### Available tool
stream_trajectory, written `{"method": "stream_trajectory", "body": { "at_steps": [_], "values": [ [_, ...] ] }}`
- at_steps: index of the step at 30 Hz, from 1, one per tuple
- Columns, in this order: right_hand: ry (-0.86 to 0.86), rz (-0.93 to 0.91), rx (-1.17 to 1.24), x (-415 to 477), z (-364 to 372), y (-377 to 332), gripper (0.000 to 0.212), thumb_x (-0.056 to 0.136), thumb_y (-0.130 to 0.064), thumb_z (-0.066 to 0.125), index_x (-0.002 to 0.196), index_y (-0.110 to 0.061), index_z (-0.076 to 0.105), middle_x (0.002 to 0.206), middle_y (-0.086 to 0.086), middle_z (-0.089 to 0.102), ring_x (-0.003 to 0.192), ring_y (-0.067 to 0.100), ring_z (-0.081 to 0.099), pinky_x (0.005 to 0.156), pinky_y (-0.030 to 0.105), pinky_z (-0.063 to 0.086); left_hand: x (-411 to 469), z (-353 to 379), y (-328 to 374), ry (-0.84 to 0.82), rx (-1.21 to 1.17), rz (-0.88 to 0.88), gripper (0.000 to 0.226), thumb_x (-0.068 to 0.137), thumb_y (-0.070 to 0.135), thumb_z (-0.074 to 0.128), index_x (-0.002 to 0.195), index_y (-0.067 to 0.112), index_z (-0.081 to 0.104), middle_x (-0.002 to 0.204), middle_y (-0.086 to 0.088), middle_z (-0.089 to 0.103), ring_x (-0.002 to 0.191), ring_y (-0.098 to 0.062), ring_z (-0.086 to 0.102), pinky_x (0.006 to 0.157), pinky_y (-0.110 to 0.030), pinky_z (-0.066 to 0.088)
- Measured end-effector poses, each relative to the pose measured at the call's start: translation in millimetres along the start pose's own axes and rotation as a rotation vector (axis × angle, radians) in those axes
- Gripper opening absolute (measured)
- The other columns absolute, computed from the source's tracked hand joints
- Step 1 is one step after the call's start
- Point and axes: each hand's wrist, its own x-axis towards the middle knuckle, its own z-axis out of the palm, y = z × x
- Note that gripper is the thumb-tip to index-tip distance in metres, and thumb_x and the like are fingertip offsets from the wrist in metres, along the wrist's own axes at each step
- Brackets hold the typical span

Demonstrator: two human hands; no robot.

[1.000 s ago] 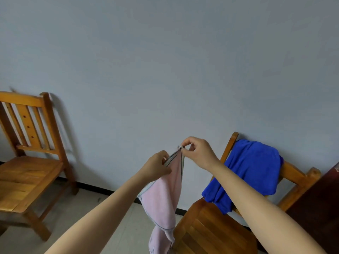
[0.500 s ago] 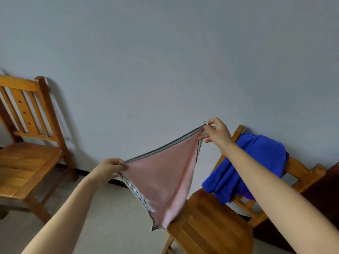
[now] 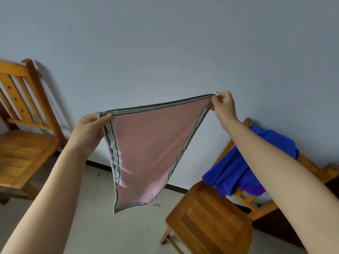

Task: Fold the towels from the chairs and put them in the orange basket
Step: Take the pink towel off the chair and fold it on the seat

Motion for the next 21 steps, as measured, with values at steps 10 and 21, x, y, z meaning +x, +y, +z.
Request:
{"method": "stream_trajectory", "body": {
  "at_steps": [10,21],
  "values": [
    [-0.037,-0.168,0.072,34.7,-98.0,15.0,0.022,0.094,-0.017,0.05,0.078,-0.028,0.041,0.078,-0.008,0.051,0.067,0.001,0.046,0.059,0.009,0.04,-53.2,111.0,-4.4,-0.056,0.022,-0.01,0.042,0.05,0.046,0.086,0.08,0.017,0.078,0.084,0.001,0.075,0.079,-0.013,0.071,0.071,-0.027,0.057],
    [-0.262,-0.078,0.053,3.7,-257.1,110.3,0.022,0.097,-0.022,0.047,0.077,-0.028,0.04,0.077,-0.009,0.047,0.07,0.006,0.045,0.059,0.019,0.037,-190.5,265.6,-81.8,-0.009,-0.151,-0.357,0.058,0.051,0.036,0.086,0.102,0.011,0.073,0.098,-0.009,0.073,0.084,-0.022,0.071,0.069,-0.035,0.058]
  ]
}}
